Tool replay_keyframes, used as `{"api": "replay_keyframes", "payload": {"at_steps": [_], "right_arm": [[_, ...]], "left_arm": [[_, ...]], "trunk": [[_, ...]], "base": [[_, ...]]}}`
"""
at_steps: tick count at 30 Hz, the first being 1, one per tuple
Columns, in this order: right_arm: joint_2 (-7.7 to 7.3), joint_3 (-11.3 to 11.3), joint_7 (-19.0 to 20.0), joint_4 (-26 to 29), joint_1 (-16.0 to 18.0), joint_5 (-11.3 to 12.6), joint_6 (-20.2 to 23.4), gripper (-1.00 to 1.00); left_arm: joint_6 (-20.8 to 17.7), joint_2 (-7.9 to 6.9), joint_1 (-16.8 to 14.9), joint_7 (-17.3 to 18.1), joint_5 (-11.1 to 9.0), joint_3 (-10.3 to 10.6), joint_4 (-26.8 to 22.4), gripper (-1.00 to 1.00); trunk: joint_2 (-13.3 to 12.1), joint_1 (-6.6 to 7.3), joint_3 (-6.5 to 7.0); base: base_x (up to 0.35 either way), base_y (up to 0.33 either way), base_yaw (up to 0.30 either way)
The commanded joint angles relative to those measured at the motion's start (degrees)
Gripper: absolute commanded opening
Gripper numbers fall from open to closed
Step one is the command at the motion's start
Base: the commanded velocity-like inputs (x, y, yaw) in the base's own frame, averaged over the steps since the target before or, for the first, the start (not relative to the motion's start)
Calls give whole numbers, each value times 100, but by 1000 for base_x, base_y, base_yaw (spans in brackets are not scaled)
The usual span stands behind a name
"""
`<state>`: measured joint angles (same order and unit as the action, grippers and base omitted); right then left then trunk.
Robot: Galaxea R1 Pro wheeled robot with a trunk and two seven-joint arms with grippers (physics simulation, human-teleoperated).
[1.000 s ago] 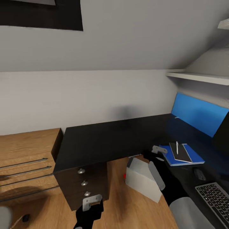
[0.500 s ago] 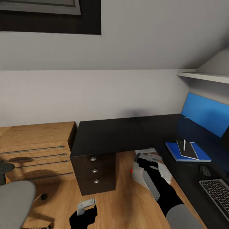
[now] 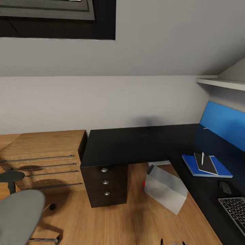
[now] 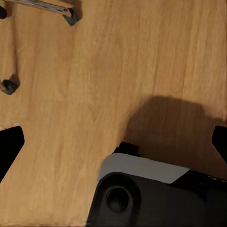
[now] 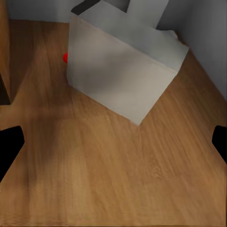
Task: In the bedroom, organize the workspace by keeping the computer under the desk, ensuring the monitor is on the desk, placing the keyboard on the desk next to the monitor, placing the mouse on the desk next to the keyboard, moving the folder from the swivel chair onto the desk next to the mouse, stacking the notebook on top of the folder with the pen on top of the notebook, and positioning the swivel chair next to the desk.
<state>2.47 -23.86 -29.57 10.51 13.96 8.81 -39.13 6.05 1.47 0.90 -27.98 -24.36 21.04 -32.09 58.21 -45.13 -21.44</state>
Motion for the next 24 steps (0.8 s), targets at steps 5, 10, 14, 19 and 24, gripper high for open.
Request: {"api": "replay_keyframes", "payload": {"at_steps": [5,10,14,19,24], "right_arm": [[-23,-30,43,-248,-5,73,-266,100],[-14,-21,50,-595,-7,97,-926,100],[-4,-22,55,-716,-8,96,-1279,100],[-1,-23,53,-746,-8,91,-1388,100],[4,-23,48,-745,-7,87,-1483,100]], "left_arm": [[237,-54,-3,483,-54,33,347,100],[258,-190,-3,635,-66,27,432,100],[271,-268,-3,660,-80,21,451,100],[302,-291,-2,663,-85,16,455,100],[384,-311,-2,656,-101,-20,457,100]], "trunk": [[-198,110,86],[-399,220,176],[-559,308,247],[-760,417,337],[-960,527,427]], "base": [[0,0,187],[0,0,259],[0,0,274],[0,0,278],[0,0,279]]}}
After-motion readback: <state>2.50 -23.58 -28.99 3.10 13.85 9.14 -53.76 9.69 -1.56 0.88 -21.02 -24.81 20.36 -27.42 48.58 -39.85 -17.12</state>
